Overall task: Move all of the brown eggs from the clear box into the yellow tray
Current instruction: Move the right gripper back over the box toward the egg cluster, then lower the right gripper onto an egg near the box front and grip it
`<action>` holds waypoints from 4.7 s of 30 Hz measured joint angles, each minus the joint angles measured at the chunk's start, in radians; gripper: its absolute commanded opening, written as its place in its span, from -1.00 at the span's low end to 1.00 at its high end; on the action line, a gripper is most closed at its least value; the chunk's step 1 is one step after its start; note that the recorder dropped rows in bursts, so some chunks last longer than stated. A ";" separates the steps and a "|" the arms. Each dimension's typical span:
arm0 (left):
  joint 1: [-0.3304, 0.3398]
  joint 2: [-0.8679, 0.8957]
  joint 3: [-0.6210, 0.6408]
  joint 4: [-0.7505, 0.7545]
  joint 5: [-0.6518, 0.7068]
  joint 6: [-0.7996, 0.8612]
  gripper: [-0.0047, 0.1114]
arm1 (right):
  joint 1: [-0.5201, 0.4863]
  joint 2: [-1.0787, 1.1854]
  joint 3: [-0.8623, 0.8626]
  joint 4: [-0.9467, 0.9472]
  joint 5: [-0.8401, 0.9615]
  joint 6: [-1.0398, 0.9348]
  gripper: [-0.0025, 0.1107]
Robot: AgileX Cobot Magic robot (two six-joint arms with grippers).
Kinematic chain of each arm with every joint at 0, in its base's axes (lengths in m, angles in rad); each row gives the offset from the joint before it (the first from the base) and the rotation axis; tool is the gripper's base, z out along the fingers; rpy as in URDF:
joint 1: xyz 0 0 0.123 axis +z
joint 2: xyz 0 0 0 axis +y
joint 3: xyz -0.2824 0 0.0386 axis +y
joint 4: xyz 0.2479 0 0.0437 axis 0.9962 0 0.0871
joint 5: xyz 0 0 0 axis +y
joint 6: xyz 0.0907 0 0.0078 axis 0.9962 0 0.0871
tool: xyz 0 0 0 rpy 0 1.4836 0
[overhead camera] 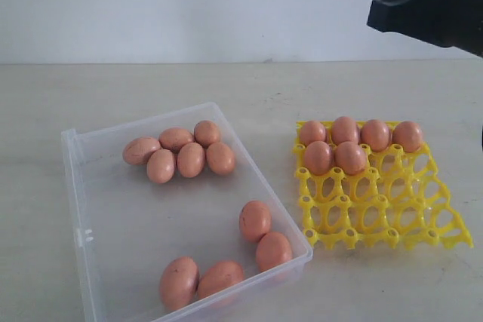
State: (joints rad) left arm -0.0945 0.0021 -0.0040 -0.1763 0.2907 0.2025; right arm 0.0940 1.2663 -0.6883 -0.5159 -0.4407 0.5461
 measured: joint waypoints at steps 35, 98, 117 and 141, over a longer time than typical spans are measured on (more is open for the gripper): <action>0.000 0.000 0.000 0.000 0.000 0.000 -0.85 | 0.435 0.538 -0.507 -1.221 1.437 1.208 -0.96; 0.000 0.000 0.000 0.000 0.000 0.000 -0.85 | 0.558 0.562 -0.567 0.980 1.204 -1.116 -0.17; 0.000 0.000 0.000 0.000 0.000 0.000 -0.85 | 0.585 0.678 -0.580 1.132 1.198 -0.620 -0.17; 0.000 0.000 0.000 0.000 0.000 0.000 -0.85 | 0.595 0.769 -0.589 1.158 1.189 -0.602 -0.17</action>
State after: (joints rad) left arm -0.0945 0.0021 -0.0040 -0.1763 0.2907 0.2025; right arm 0.6888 2.0354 -1.2777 0.6419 0.7485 -0.0557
